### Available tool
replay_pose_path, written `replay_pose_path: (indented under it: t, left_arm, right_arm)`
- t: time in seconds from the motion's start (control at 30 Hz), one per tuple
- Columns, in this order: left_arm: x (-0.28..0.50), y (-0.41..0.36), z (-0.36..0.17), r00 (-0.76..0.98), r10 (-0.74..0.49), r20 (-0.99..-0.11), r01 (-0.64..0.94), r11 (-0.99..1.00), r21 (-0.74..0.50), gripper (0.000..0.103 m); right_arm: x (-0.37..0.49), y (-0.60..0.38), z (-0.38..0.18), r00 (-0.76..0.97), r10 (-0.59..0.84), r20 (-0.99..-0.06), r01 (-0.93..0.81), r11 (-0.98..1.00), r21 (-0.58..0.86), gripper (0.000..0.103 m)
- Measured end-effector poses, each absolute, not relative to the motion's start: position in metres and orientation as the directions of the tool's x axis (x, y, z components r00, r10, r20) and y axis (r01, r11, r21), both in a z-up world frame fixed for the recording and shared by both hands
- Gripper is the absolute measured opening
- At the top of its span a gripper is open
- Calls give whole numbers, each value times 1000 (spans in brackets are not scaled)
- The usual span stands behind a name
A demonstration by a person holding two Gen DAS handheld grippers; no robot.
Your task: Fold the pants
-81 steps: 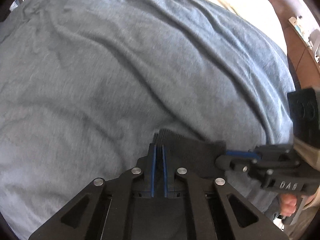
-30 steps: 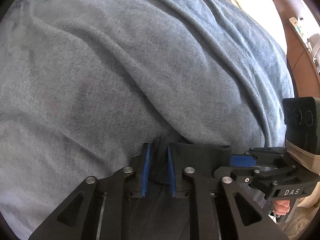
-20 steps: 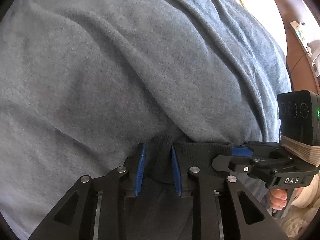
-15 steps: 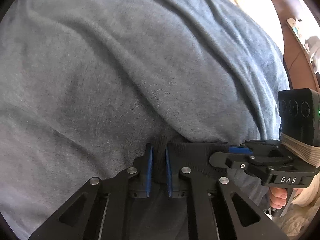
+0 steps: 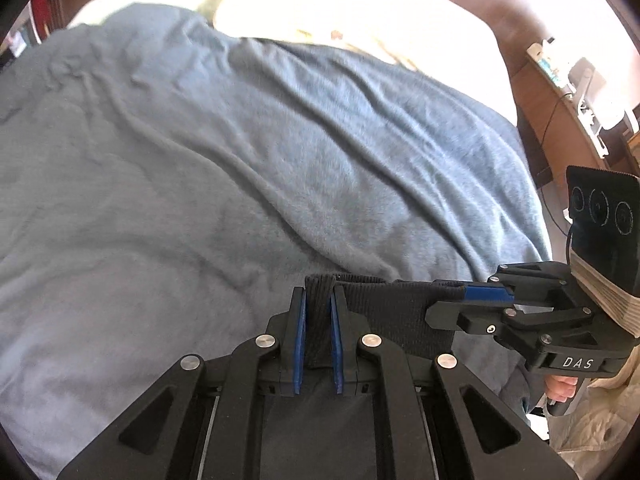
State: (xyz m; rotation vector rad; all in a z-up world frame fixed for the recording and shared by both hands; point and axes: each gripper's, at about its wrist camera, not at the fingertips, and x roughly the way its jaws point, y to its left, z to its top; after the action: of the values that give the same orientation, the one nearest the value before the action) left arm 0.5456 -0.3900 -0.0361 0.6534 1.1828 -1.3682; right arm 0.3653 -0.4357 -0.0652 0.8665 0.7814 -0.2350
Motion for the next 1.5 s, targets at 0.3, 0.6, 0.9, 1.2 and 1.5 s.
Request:
replay_pose_path:
  t: [0.3,0.6,0.9,1.2,1.5]
  left_arm:
    - [539,-289,25,-85,-481,-872,953,217,-213,12]
    - [516,-183,56,-6,-545,-838,948,265,-179,12]
    - [494,-77,57,49,-539,-841,924,345,-167,12]
    - [479,12,25,101,-537,-837,868,459,-189,12]
    - [472,77,-40,97,-530,-843,799,546,-251,12]
  right_arm:
    - [362,-367,-8,746,107,-658,383,738,555,14]
    - [359,-260,31,744,109,-660,274,850,450,14]
    - [347,-155,45,727,159,-668,182,893,411,14]
    - [345,-68,27,667,235,-707,51,932,358,14]
    - [350,-2,-22,583,269,-767,-31,950,310,14]
